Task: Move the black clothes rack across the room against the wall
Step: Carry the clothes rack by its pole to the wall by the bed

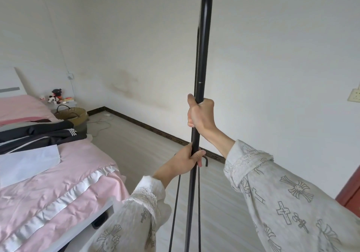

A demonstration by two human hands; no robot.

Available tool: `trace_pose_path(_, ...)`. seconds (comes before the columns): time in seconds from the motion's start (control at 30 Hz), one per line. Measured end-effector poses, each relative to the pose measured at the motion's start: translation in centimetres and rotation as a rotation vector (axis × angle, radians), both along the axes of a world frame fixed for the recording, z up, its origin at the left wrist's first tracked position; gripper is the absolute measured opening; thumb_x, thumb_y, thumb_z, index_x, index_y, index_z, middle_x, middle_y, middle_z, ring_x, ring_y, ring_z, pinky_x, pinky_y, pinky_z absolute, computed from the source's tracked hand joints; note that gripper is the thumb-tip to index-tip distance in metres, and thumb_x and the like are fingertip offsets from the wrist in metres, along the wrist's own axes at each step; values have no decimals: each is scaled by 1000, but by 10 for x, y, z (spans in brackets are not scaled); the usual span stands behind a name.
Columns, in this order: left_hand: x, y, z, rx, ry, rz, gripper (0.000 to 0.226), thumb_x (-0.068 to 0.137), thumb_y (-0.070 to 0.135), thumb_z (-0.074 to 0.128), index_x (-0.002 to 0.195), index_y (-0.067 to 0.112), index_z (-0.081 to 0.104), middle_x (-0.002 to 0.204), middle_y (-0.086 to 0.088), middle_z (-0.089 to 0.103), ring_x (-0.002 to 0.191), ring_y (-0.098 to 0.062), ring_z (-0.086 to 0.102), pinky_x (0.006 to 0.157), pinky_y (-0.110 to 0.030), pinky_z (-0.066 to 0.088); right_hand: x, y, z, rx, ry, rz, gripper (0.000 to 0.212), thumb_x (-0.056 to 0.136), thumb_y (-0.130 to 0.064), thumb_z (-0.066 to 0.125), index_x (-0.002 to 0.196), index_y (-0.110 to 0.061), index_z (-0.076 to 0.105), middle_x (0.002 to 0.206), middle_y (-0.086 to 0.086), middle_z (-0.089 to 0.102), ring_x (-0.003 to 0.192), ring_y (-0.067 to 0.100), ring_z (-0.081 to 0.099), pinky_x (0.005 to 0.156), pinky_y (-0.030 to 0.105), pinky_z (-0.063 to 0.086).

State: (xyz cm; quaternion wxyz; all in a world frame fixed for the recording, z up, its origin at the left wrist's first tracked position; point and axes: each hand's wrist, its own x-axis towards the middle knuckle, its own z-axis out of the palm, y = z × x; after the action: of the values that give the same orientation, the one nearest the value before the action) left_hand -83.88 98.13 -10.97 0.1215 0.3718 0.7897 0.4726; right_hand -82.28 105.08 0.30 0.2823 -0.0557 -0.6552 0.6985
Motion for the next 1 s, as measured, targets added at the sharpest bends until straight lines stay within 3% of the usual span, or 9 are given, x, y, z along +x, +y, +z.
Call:
trace_pose_path(0.37, -98, 30, 6, 22, -14, 18, 21, 94, 30, 44, 75, 22, 44, 61, 9, 60, 65, -3, 55, 75, -25, 44, -101, 29, 5, 18, -13, 30, 51, 93, -14, 47, 51, -20, 19, 29, -11, 20, 25, 11, 15, 37, 10, 18)
trace_pose_path(0.5, -121, 41, 4, 12, -15, 39, 20, 93, 33, 43, 76, 24, 43, 63, 9, 61, 72, -12, 55, 82, -33, 45, -123, 40, 5, 23, -12, 36, 50, 93, -13, 46, 52, -21, 19, 31, -10, 18, 27, 11, 13, 37, 12, 17)
trace_pose_path(0.73, -142, 69, 3, 10, -19, 41, 21, 94, 31, 44, 74, 25, 43, 63, 8, 60, 75, -16, 56, 82, -33, 46, -146, 69, 2, 1, -25, 33, 49, 93, -13, 47, 52, -20, 20, 31, -9, 18, 27, 12, 14, 39, 12, 17)
trace_pose_path(0.8, -144, 85, 2, 12, -12, 30, 20, 94, 29, 44, 74, 24, 43, 62, 7, 60, 72, -12, 56, 79, -26, 45, -149, 86, 0, -9, -21, 32, 48, 92, -12, 46, 52, -19, 21, 31, -10, 18, 27, 12, 14, 39, 12, 17)
trace_pose_path(0.9, -144, 106, 4, 26, 0, 29, 19, 94, 28, 43, 76, 22, 42, 63, 7, 59, 66, -4, 54, 61, -4, 40, -151, 110, -2, -13, -18, 37, 48, 92, -12, 46, 51, -19, 20, 32, -9, 19, 28, 12, 14, 39, 13, 16)
trace_pose_path(1.0, -144, 130, 3, 34, 5, 46, 19, 94, 28, 44, 76, 22, 43, 63, 7, 60, 66, -4, 55, 61, -4, 40, -152, 135, -2, -15, -21, 63, 49, 92, -12, 46, 51, -20, 20, 31, -9, 19, 27, 12, 15, 39, 12, 17)
